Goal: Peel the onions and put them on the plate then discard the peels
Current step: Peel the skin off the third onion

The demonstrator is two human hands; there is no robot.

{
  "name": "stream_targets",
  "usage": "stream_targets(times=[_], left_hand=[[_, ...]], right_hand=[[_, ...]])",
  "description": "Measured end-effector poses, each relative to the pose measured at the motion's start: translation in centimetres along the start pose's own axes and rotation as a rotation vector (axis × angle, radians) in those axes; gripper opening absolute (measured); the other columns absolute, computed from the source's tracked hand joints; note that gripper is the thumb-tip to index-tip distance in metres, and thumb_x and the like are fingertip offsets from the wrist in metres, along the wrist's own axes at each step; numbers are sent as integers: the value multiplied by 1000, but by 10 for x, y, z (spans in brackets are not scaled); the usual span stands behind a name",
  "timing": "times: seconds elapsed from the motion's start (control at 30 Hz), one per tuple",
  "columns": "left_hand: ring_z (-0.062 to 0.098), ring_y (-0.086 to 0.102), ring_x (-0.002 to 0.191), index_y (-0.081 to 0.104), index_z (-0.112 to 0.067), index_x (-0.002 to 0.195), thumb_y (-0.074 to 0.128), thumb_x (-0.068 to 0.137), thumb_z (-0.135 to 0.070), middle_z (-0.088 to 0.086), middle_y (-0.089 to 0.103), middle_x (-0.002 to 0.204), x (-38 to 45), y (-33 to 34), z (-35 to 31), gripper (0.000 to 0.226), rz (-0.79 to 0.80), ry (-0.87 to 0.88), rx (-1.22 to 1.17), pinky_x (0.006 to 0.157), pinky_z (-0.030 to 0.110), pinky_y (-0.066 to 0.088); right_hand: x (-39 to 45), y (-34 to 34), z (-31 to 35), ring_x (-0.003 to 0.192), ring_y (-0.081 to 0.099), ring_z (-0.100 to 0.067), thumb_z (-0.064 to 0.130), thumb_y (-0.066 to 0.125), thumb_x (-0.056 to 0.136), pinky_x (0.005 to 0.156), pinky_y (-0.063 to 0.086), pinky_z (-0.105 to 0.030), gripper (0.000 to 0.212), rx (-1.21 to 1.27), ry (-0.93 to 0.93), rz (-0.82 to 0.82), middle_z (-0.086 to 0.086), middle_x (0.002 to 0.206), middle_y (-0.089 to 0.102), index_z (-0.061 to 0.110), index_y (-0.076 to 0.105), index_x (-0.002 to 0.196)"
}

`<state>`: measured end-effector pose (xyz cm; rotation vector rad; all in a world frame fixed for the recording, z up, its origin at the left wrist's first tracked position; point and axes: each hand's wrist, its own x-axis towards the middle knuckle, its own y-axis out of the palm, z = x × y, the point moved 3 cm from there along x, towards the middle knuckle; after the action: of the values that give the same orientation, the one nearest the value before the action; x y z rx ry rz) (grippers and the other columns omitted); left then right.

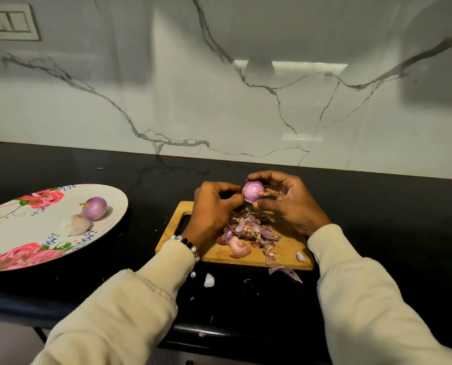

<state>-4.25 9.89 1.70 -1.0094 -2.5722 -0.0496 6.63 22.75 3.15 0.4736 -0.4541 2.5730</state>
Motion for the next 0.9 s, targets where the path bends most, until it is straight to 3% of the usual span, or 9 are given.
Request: stream_targets(times=[0.13,0.4,0.57,0.77,0.9], left_hand=[[18,72,74,77,-7,94,71,83,-1,5,75,80,-1,-1,1,14,-64,23,99,72,38,62],[18,71,71,76,-8,93,66,85,1,4,74,79,1,-3,0,15,-127,75,110,66,34,61],[12,69,71,77,-13,90,61,89,-2,-3,74,80,8,-14,1,20,-296,48,103,69,33,60],[2,66,94,78,-17,101,66,88,-12,-8,74,101,3,-5,-5,18,-133,156,197,89,35,56],[3,68,93,78,-14,100,71,87,-17,-6,74,101,6,-3,-2,16,-87,127,109,87,37,57]], right_hand=[[1,5,0,114,65,-17,-12,77,73,95,55,-32,51,-5,-3,23,-4,120,68,17,67,114],[0,5,0,111,67,-27,-13,73,76,91,57,-40,51,198,42,36,-12,120,69,8,64,121],[1,-1,-1,110,67,-28,-11,69,79,83,60,-41,48,292,77,10,-13,121,66,12,63,121],[3,-3,-3,114,63,-23,-8,66,84,94,56,-37,45,185,49,26,-8,121,67,21,64,120],[5,-3,-7,120,60,-31,-8,67,82,99,52,-43,47,178,37,66,-11,125,66,20,66,120]])
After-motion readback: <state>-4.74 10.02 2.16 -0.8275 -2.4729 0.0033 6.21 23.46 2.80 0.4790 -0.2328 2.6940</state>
